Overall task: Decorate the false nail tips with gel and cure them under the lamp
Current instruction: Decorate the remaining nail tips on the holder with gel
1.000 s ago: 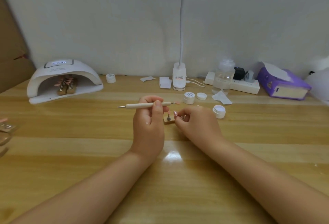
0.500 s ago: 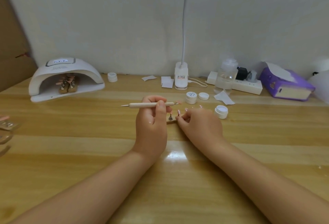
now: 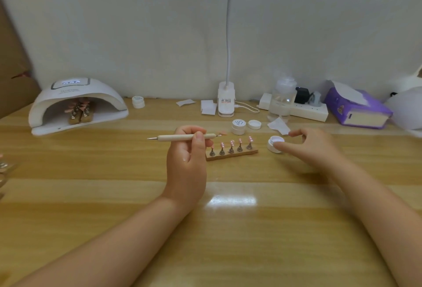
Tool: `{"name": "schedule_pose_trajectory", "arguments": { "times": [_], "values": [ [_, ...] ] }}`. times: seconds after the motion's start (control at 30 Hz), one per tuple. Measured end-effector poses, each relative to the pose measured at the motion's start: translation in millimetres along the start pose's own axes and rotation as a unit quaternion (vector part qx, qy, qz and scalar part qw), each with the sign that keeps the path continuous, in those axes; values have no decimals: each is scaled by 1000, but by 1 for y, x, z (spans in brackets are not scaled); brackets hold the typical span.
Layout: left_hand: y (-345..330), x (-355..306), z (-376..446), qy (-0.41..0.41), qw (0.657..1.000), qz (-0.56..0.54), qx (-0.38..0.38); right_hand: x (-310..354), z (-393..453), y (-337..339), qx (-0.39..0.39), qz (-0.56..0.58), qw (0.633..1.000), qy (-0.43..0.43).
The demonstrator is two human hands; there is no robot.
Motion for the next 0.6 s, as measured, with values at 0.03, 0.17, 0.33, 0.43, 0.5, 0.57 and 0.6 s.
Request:
{"name": "schedule_pose_trajectory", "arguments": {
  "times": [0.03, 0.17, 0.33, 0.43, 0.5, 0.57, 0.6],
  "values": [
    [0, 0, 0, 0, 1000, 2, 0, -1, 1, -5, 16, -10, 1000, 2],
    [0, 1, 0, 5, 1000, 2, 0, 1, 3, -16, -6, -11, 1000, 14],
    [-1, 0, -1, 2, 1000, 10, 8, 4, 1, -13, -59, 40, 996, 49],
    [-2, -4, -2, -4, 1000, 17, 16, 14, -4, -1, -96, 71, 989, 90],
    [-4, -9, -1, -16, 999, 25, 25, 29, -11, 9, -125, 70, 981, 133],
    [-6, -14, -1, -28, 998, 34, 34, 47, -20, 17, -147, 52, 970, 186],
    [-7, -17, -1, -30, 998, 37, 38, 57, -25, 19, -154, 46, 964, 212]
  ]
}}
Point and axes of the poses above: each hand's wrist, its own z-axis towards the middle knuckle, its own y-axis out of the back of the hand, x = y × z, the point moved 6 cm from there along z, towards the middle knuckle, and after that the axes turned 9 degrees about -z, right-handed, at the moved point
